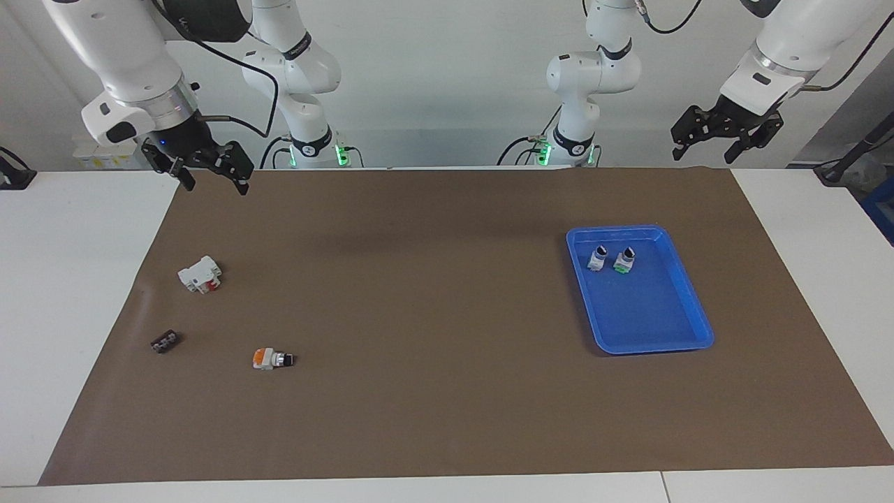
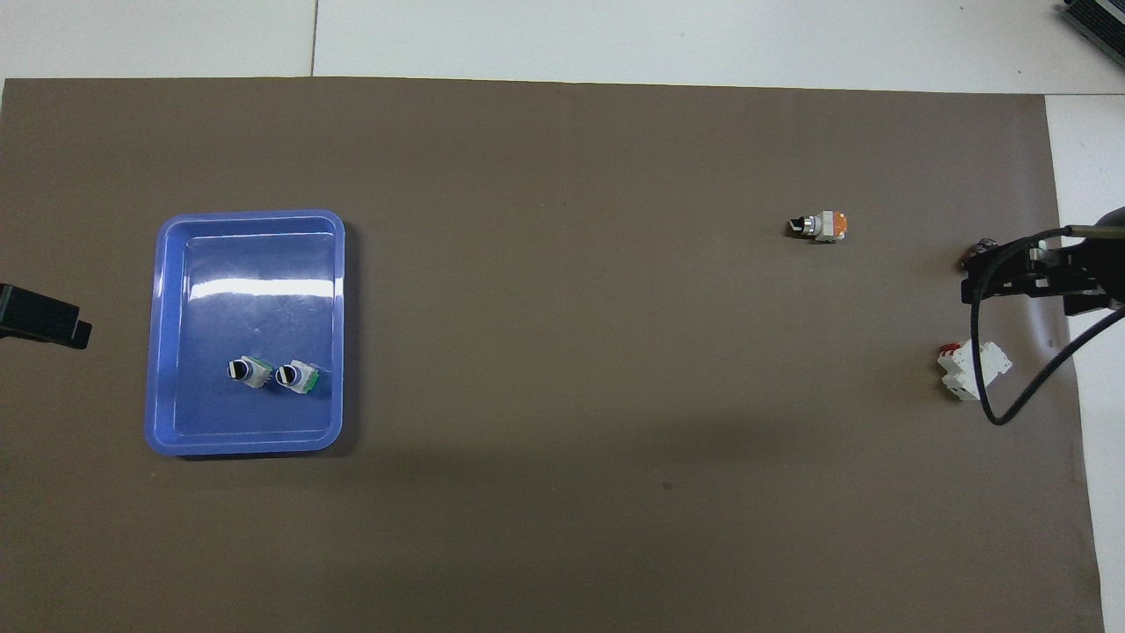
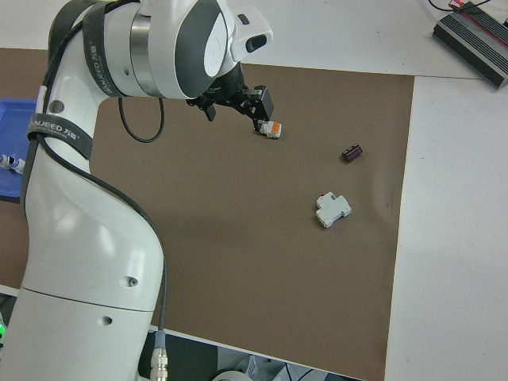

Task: Turn and place switch with both arms

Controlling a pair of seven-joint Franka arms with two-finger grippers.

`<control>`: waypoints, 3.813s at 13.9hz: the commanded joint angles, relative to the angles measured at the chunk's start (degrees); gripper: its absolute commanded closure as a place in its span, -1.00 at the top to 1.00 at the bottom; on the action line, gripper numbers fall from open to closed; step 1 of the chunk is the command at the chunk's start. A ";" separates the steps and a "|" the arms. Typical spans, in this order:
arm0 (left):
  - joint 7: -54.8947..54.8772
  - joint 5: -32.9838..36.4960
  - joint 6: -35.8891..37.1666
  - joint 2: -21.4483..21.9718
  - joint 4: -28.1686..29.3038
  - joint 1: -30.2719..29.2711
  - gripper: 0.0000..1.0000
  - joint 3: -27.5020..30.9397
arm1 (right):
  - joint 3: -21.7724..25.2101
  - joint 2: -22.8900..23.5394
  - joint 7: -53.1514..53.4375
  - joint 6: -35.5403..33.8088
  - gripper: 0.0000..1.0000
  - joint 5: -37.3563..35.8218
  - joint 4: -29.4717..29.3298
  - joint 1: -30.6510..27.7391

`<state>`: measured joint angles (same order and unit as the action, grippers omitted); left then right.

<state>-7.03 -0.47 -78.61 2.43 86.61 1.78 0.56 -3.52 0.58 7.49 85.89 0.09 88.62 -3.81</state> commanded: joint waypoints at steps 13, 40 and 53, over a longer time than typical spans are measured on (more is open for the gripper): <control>0.00 0.12 -0.06 1.44 1.54 -0.28 1.00 -0.13 | -0.26 -1.02 -0.46 0.24 1.00 -0.70 0.94 0.03; 0.00 0.12 -0.06 1.44 1.54 -0.37 1.00 -0.13 | -1.14 18.04 -57.71 36.87 1.00 2.29 8.41 1.09; 0.00 0.12 -0.06 1.44 1.54 -0.28 1.00 -0.13 | -1.14 31.23 -96.61 52.36 0.96 2.99 8.32 -0.68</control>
<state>-7.03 -0.47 -78.61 2.43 86.61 1.78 0.56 -4.03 30.24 -87.11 136.59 1.96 97.54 -3.76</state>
